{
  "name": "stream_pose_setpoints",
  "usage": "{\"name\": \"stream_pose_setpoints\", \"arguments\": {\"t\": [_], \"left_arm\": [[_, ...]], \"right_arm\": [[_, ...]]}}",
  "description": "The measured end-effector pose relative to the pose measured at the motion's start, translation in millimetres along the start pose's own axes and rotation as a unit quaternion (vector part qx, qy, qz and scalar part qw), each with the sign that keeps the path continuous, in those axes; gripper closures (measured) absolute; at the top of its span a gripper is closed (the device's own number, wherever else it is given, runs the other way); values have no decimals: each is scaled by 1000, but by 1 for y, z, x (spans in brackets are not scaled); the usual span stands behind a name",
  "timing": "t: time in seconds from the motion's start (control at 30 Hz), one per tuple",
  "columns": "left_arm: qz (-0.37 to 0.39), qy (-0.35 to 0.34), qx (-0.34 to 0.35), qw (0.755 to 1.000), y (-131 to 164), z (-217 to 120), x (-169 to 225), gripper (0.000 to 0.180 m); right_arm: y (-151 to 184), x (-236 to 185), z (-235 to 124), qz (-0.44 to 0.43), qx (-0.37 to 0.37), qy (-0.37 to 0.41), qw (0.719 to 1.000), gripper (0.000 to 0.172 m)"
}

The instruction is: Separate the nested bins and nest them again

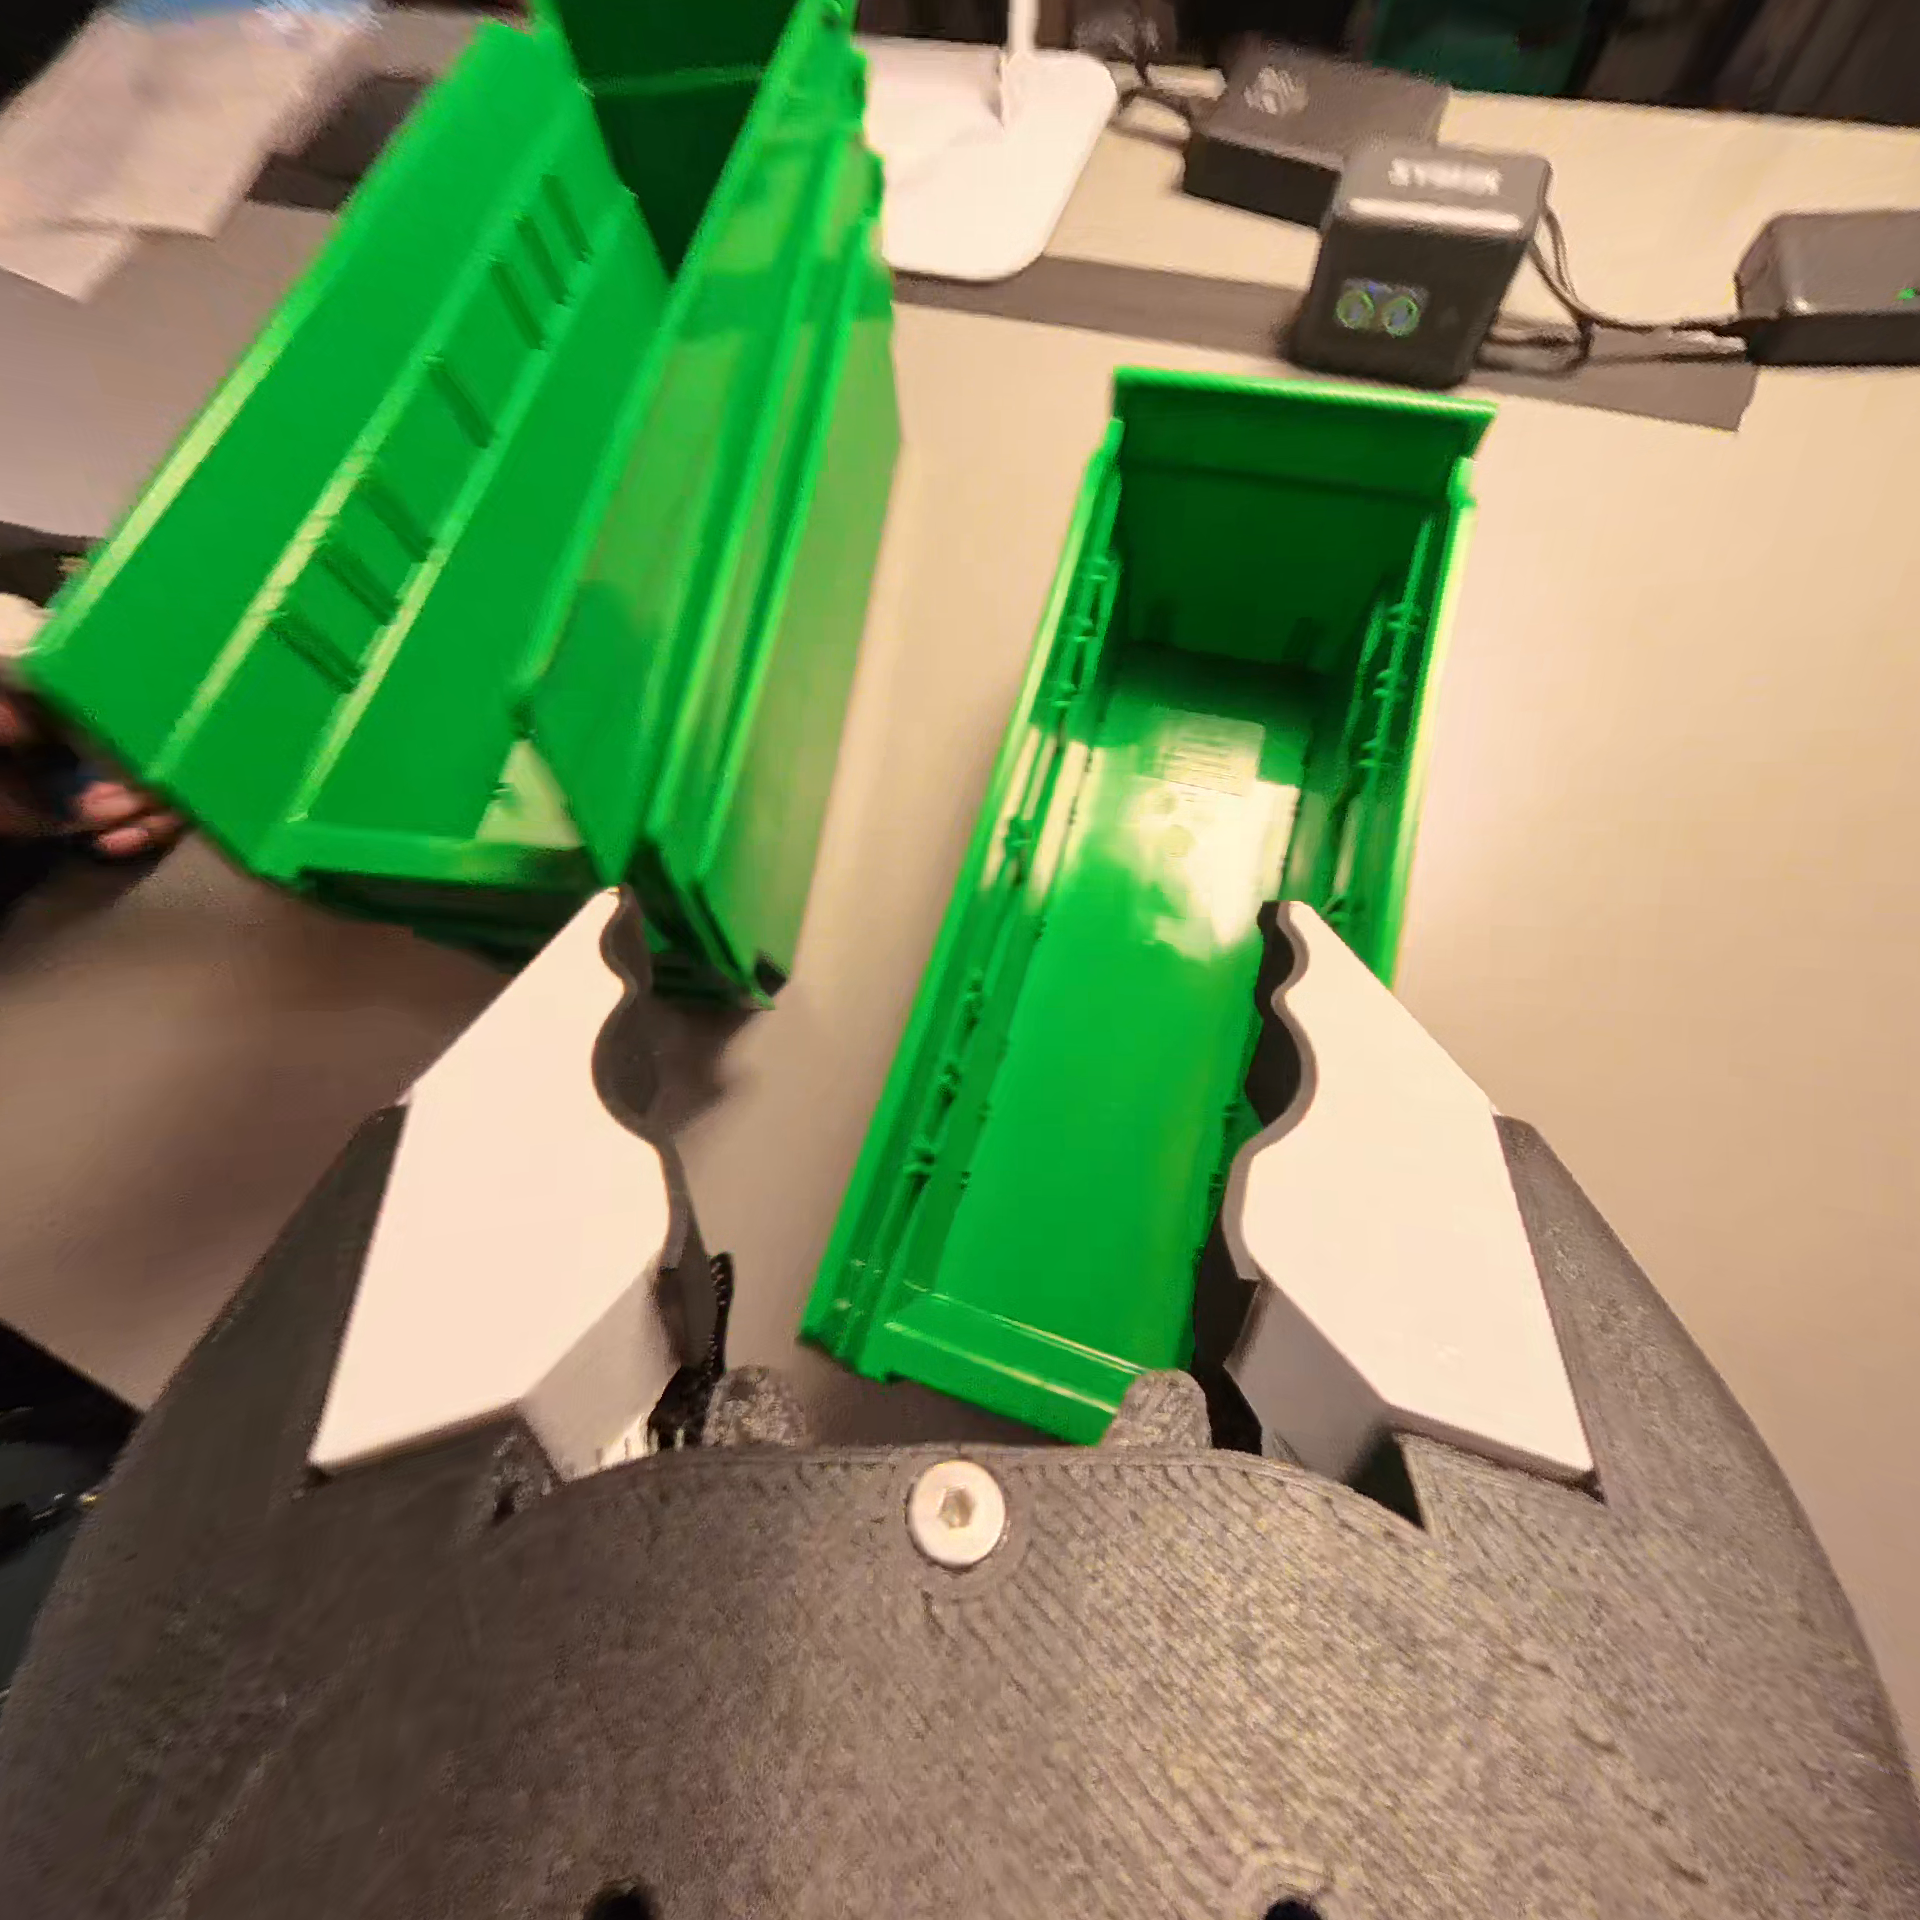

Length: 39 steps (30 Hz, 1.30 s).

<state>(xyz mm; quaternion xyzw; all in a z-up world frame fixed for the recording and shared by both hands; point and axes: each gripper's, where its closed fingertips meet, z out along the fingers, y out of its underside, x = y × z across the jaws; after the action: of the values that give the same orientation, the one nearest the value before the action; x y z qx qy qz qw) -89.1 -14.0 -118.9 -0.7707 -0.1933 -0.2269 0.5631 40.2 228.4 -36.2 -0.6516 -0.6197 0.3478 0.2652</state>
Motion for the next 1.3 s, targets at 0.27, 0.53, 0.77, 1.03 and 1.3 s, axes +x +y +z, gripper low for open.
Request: {"name": "stream_pose_setpoints", "arguments": {"t": [0.27, 0.53, 0.77, 1.03, 1.3], "left_arm": [[8, -12, -1, 1000, 0, 0, -1, 89], [59, -61, 26, 996, -6, -4, 5, 83], [-4, -75, 85, 994, -47, -14, 24, 74], [8, -83, 89, 993, -112, 11, 54, 75], [35, -129, 37, 990, -137, 36, 55, 66]], "right_arm": [[45, -97, -23, 9, 158, -107, 982, 63], [82, -172, 26, 70, 180, -236, 952, 75], [73, -176, 29, 67, 187, -261, 945, 82], [66, -173, 25, 72, 212, -271, 936, 81], [66, -173, 23, 73, 216, -274, 934, 81]]}}
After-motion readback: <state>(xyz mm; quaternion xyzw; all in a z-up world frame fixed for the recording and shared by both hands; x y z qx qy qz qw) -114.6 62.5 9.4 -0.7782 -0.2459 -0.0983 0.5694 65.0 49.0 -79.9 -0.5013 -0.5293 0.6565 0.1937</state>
